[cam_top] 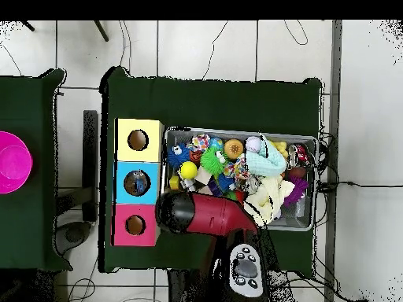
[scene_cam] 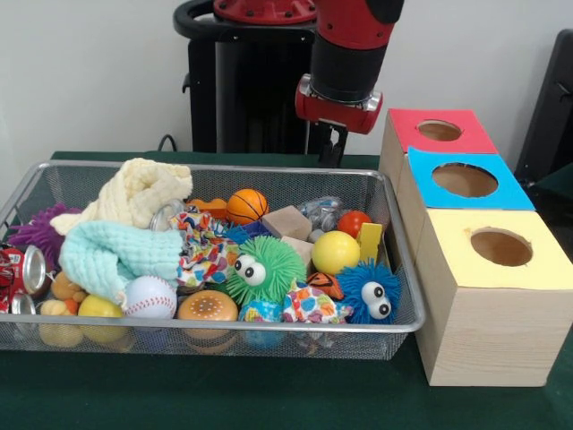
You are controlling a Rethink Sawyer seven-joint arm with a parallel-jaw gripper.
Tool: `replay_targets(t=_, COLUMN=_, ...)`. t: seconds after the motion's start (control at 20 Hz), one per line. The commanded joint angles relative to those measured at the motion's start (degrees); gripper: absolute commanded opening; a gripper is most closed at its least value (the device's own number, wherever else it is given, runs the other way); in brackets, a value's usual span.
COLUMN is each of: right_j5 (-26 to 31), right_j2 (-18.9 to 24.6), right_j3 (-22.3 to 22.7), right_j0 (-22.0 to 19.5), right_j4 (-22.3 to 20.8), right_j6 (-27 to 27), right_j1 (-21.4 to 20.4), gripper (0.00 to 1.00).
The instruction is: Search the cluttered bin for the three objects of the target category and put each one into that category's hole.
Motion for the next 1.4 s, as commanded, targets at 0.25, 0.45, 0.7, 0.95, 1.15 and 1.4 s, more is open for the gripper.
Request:
replay_targets(t=0.25, right_j5=-8.80, right_j2=2.39, right_j3=-0.51, right_j0=-2.06, right_j4=-1.31, right_j6=6.25, right_j1=-0.79, gripper=1.00)
replay_targets(t=0.45, right_j5=-10.44, right_j2=2.13, right_j3=-0.52, right_j0=-1.89, right_j4=-1.42, right_j6=6.51, right_j1=-0.10, gripper=1.00)
replay_targets(t=0.7, right_j5=-13.79, right_j2=1.77, right_j3=-0.42, right_j0=-1.81, right_j4=-1.80, right_j6=6.92, right_j1=2.08, gripper=1.00)
replay_targets(t=0.95, right_j5=-16.43, right_j2=-0.15, right_j3=-0.63, right_j0=-1.20, right_j4=-3.19, right_j6=6.78, right_j1=5.87, gripper=1.00)
replay_targets(t=1.15, right_j5=-16.44, right_j2=-1.71, right_j3=-0.47, right_j0=-0.62, right_j4=-3.08, right_j6=6.95, right_j1=7.76, gripper=1.00)
replay_targets(t=1.4, right_j5=-15.96, right_j2=-2.34, right_j3=0.27, right_j0=-0.16, right_j4=-2.51, right_j6=7.26, right_j1=9.62, gripper=1.00)
